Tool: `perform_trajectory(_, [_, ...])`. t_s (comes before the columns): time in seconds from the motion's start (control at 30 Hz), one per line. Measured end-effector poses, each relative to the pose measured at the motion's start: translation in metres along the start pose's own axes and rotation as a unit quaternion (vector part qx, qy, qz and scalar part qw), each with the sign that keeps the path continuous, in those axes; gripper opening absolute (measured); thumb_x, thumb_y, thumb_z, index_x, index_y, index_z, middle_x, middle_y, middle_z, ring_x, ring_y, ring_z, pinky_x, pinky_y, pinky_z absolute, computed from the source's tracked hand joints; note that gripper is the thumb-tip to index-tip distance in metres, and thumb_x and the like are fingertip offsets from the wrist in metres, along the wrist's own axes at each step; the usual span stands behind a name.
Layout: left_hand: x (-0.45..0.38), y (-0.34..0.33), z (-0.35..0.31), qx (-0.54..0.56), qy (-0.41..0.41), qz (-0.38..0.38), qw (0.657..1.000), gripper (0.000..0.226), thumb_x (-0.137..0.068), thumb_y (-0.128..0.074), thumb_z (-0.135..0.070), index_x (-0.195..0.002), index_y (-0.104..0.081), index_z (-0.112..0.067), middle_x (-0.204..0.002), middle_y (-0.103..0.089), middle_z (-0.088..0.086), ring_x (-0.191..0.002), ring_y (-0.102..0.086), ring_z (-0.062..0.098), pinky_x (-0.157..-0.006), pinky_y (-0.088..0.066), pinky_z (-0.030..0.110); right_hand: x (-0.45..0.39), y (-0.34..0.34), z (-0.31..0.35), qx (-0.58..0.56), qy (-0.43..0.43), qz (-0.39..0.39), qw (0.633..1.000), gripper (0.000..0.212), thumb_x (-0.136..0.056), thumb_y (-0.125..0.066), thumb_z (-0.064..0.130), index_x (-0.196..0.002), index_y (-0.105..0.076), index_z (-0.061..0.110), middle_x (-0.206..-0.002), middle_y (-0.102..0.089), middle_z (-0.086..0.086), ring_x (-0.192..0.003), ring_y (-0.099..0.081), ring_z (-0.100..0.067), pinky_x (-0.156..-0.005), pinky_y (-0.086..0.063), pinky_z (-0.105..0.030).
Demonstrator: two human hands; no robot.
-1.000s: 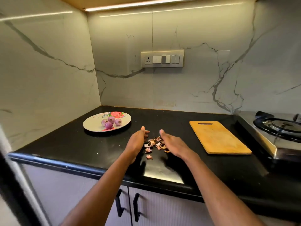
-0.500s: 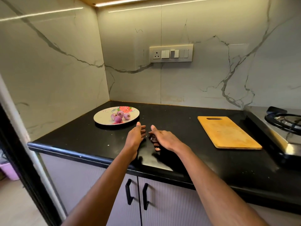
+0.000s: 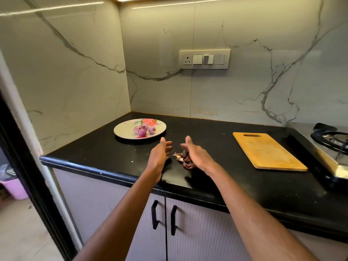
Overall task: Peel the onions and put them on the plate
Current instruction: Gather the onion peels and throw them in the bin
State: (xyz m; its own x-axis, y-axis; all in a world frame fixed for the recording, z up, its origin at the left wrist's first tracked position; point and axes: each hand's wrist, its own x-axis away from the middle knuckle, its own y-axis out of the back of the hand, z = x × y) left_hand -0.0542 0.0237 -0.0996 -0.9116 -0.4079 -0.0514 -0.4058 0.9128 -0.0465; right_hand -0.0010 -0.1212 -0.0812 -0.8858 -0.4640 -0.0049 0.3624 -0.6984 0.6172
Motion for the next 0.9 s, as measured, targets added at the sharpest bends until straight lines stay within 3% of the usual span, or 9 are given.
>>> perform_trajectory(0.1, [0.008, 0.007, -0.001, 0.007, -0.005, -0.015, 1.000, 0.052, -0.109, -0.028, -0.044, -0.134, -0.059, -0.012, -0.136, -0.060, 0.011, -0.127, -0.055, 0.022, -0.114, -0.040, 0.039, -0.002, -0.003, -0.003, 0.050, -0.002, -0.017, 0.999, 0.073, -0.099, -0.006, 0.067, -0.142, -0.054, 0.032, -0.152, -0.048, -0.007, -0.143, -0.039, -0.029, -0.118, -0.026, -0.047])
perform_trajectory(0.2, [0.016, 0.013, 0.000, 0.012, -0.008, -0.022, 1.000, 0.052, -0.108, -0.028, -0.045, -0.134, -0.060, -0.013, -0.136, -0.061, 0.009, -0.126, -0.056, 0.021, -0.112, -0.041, 0.036, 0.001, -0.014, 0.005, 0.077, 0.010, 0.013, 0.997, 0.075, -0.096, -0.008, 0.072, -0.139, -0.057, 0.035, -0.149, -0.051, -0.008, -0.138, -0.045, -0.030, -0.117, -0.032, -0.047])
perform_trajectory(0.33, [0.023, 0.019, -0.003, 0.010, -0.015, -0.027, 0.999, 0.053, -0.108, -0.027, -0.046, -0.134, -0.060, -0.014, -0.135, -0.062, 0.008, -0.125, -0.057, 0.020, -0.110, -0.041, 0.034, 0.009, -0.014, 0.011, 0.024, 0.018, 0.010, 0.999, 0.069, -0.101, -0.013, 0.066, -0.139, -0.057, 0.028, -0.148, -0.051, -0.006, -0.138, -0.044, -0.026, -0.111, -0.031, -0.039])
perform_trajectory(0.43, [0.025, 0.028, -0.005, 0.006, -0.020, -0.046, 0.999, 0.052, -0.108, -0.028, -0.045, -0.134, -0.061, -0.014, -0.133, -0.063, 0.007, -0.124, -0.057, 0.020, -0.109, -0.042, 0.034, 0.010, -0.022, 0.012, 0.079, 0.036, 0.001, 0.996, 0.066, -0.104, -0.017, 0.060, -0.132, -0.061, 0.020, -0.135, -0.062, -0.008, -0.129, -0.053, -0.027, -0.105, -0.038, -0.040])
perform_trajectory(0.63, [0.028, 0.051, -0.005, 0.022, -0.021, -0.094, 0.995, 0.048, -0.108, -0.031, -0.046, -0.129, -0.064, -0.019, -0.129, -0.065, 0.003, -0.121, -0.059, 0.017, -0.102, -0.044, 0.030, 0.004, -0.056, 0.028, 0.141, 0.089, -0.015, 0.986, 0.052, -0.105, -0.028, 0.054, -0.130, -0.062, 0.025, -0.134, -0.063, -0.003, -0.123, -0.057, -0.026, -0.098, -0.044, -0.039])
perform_trajectory(0.73, [0.030, 0.060, -0.005, 0.026, -0.032, -0.133, 0.990, 0.045, -0.107, -0.032, -0.046, -0.128, -0.064, -0.021, -0.126, -0.066, 0.001, -0.120, -0.060, 0.016, -0.099, -0.045, 0.031, -0.002, -0.071, 0.033, 0.137, 0.099, -0.028, 0.985, 0.050, -0.106, -0.028, 0.050, -0.121, -0.065, 0.019, -0.128, -0.066, -0.005, -0.119, -0.058, -0.027, -0.094, -0.045, -0.040])
perform_trajectory(0.9, [0.035, 0.084, -0.002, 0.046, -0.043, -0.194, 0.979, 0.044, -0.107, -0.034, -0.044, -0.125, -0.066, -0.018, -0.125, -0.067, 0.003, -0.119, -0.060, 0.017, -0.107, -0.045, 0.036, -0.013, -0.095, 0.044, 0.132, 0.116, -0.037, 0.984, 0.046, -0.106, -0.025, 0.047, -0.092, -0.060, 0.021, -0.111, -0.067, -0.003, -0.106, -0.060, -0.026, -0.081, -0.042, -0.036])
